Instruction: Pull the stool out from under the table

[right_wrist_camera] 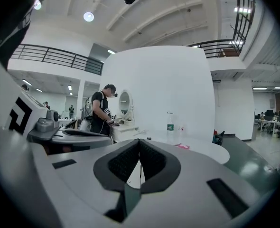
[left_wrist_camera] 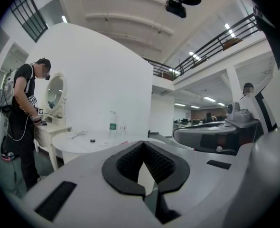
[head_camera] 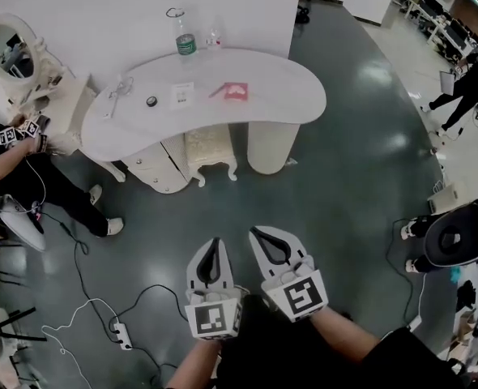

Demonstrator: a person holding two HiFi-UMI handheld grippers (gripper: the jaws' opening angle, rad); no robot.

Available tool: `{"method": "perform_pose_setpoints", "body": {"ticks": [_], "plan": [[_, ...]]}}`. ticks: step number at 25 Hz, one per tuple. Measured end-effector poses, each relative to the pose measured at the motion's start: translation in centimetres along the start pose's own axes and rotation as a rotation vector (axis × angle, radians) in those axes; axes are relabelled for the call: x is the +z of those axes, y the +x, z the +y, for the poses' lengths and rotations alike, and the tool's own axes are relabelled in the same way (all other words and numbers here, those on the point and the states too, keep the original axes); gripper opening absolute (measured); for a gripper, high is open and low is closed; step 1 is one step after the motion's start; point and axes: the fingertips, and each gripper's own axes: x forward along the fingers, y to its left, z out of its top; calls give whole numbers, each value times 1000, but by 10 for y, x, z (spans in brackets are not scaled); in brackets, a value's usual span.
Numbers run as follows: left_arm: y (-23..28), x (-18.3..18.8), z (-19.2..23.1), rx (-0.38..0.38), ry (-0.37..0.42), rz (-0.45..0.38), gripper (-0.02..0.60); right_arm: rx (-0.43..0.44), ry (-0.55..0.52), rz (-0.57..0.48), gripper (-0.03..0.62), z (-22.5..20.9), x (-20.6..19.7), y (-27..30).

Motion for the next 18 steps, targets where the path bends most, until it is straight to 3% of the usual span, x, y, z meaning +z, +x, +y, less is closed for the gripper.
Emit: {"method": "perform_pose_setpoints", "body": {"ticks": [10,18], "plan": [[20,-1,40,19,-6,-5,5,27,-2,15,6,15,1,45],[54,-5,61,41,17,0,5,74,42,-2,6,-3,-6,79]]}}
